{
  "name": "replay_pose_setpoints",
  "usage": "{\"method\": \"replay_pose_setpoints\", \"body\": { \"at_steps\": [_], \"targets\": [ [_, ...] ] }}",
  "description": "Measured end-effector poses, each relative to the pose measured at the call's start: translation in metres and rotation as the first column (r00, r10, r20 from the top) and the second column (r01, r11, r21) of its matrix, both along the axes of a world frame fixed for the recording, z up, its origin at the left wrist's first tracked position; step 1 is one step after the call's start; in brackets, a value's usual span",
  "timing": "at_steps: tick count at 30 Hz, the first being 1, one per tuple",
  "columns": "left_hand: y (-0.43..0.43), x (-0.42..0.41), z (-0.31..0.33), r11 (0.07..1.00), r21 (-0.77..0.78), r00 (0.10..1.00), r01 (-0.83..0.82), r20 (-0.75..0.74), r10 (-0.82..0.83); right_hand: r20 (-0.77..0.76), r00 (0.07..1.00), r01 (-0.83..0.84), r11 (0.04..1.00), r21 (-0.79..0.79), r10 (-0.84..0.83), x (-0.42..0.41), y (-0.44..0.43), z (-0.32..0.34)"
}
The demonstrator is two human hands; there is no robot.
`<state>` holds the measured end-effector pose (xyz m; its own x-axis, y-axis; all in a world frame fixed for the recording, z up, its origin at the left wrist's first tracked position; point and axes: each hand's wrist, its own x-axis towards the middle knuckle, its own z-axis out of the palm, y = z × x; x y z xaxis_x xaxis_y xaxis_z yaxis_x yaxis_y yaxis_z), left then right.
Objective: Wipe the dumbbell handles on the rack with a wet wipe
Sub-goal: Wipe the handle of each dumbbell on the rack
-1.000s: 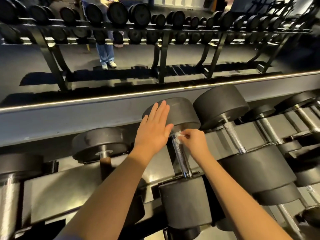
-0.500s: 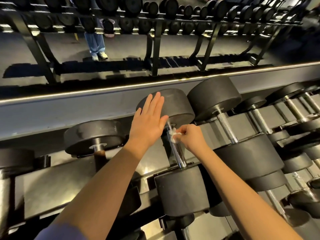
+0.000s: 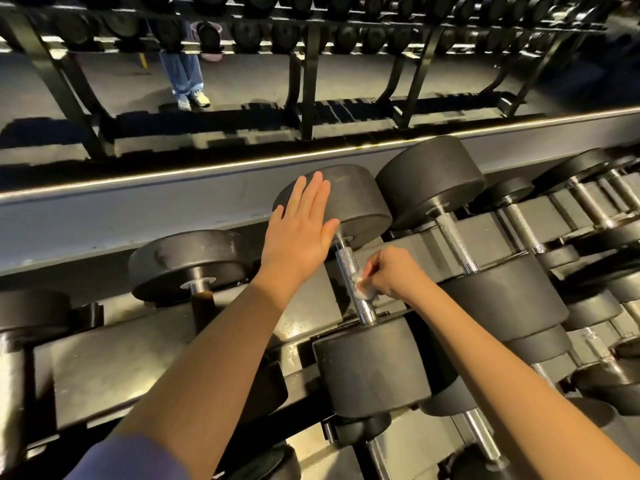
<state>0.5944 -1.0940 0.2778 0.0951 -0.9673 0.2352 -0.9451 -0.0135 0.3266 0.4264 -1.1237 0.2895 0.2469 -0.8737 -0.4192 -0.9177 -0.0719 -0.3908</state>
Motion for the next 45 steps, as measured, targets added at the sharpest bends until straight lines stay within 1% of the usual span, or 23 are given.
{"method": "replay_pose_setpoints", "body": {
  "at_steps": [2,4,6,8,9,11,12,15,16,17,18,21,23,25,29,30,33,35,37,39,41,42,45],
  "targets": [
    [0.000,0.000,0.000,1.000,-0.002,1.000,0.003,-0.004,-0.003,-0.131,0.986,-0.091,0.992,0.085,0.102,-0.008,0.001,0.000],
    [0.000,0.000,0.000,1.000,-0.007,1.000,0.004,-0.003,-0.004,-0.174,0.974,-0.125,0.984,0.123,0.146,-0.011,-0.001,0.002],
    [0.000,0.000,0.000,1.000,-0.008,1.000,0.005,-0.010,-0.005,-0.061,0.997,-0.040,0.999,0.025,0.042,-0.007,-0.006,0.003],
    [0.000,0.000,0.000,1.000,-0.010,1.000,0.002,-0.020,-0.002,0.154,0.983,0.123,0.985,-0.121,-0.104,0.001,-0.010,0.001],
    [0.000,0.000,0.000,1.000,-0.012,1.000,0.000,-0.022,0.000,0.229,0.965,0.167,0.974,-0.152,-0.130,0.005,-0.009,0.000],
    [-0.001,-0.001,0.000,1.000,-0.013,1.000,-0.001,-0.024,0.000,0.260,0.956,0.172,0.976,-0.131,-0.133,0.009,-0.006,-0.004],
    [-0.001,-0.001,0.000,1.000,-0.012,1.000,0.000,-0.026,-0.001,0.211,0.970,0.143,0.984,-0.102,-0.119,0.008,-0.004,-0.005],
    [-0.001,0.000,-0.001,1.000,-0.014,1.000,0.002,-0.025,-0.002,-0.076,0.997,0.003,0.999,0.048,0.001,-0.004,0.000,-0.003],
    [0.000,0.000,-0.001,1.000,-0.017,1.000,0.002,-0.024,-0.003,-0.116,0.993,-0.010,0.998,0.063,0.018,-0.005,-0.001,-0.003],
    [0.000,0.000,-0.001,1.000,-0.020,1.000,0.004,-0.024,-0.004,-0.094,0.996,-0.003,1.000,0.027,0.006,-0.005,-0.001,-0.002],
    [0.000,0.000,-0.001,1.000,-0.022,1.000,0.005,-0.024,-0.005,-0.009,0.999,0.037,0.998,-0.042,-0.037,-0.001,-0.003,-0.002],
    [0.001,0.000,-0.001,1.000,-0.018,1.000,0.004,-0.024,-0.004,0.335,0.929,0.232,0.952,-0.200,-0.157,0.018,-0.008,-0.004],
    [0.001,0.000,0.000,1.000,-0.019,1.000,0.007,-0.024,-0.007,0.396,0.904,0.261,0.941,-0.214,-0.161,0.025,-0.010,-0.007],
    [0.002,0.000,0.000,1.000,-0.024,1.000,0.008,-0.022,-0.009,0.353,0.924,0.218,0.961,-0.172,-0.147,0.021,-0.010,-0.008],
    [0.001,0.000,-0.001,1.000,-0.026,1.000,-0.002,-0.006,0.001,0.137,0.987,0.089,0.994,-0.062,-0.080,0.006,-0.004,-0.006],
    [0.001,0.000,-0.001,1.000,-0.027,1.000,-0.003,-0.004,0.003,0.140,0.987,0.096,0.992,-0.081,-0.084,0.007,-0.004,-0.006],
    [0.002,0.000,0.000,1.000,-0.026,1.000,0.000,-0.007,0.000,0.349,0.930,0.192,0.960,-0.203,-0.112,0.017,-0.008,-0.008],
    [0.003,-0.001,0.001,1.000,-0.024,1.000,0.002,-0.004,-0.002,0.406,0.904,0.235,0.948,-0.214,-0.132,0.024,-0.010,-0.008],
    [0.003,-0.001,0.001,1.000,-0.018,1.000,0.007,-0.009,-0.007,0.326,0.940,0.177,0.960,-0.217,-0.099,0.022,-0.008,-0.009],
    [0.003,-0.001,0.000,1.000,-0.014,1.000,0.004,-0.008,-0.004,0.162,0.985,0.088,0.985,-0.148,-0.064,0.015,-0.003,-0.009],
    [0.002,-0.001,0.000,1.000,-0.014,1.000,0.003,-0.005,-0.003,0.006,1.000,0.028,0.997,-0.073,-0.028,0.008,0.001,-0.009],
    [0.002,-0.001,0.000,1.000,-0.015,1.000,0.004,-0.004,-0.004,-0.013,1.000,0.024,0.997,-0.079,-0.025,0.007,0.002,-0.009],
    [0.002,-0.001,-0.001,1.000,-0.011,1.000,0.006,-0.004,-0.006,0.201,0.975,0.124,0.981,-0.147,-0.093,0.010,0.001,-0.004]
  ]
}}
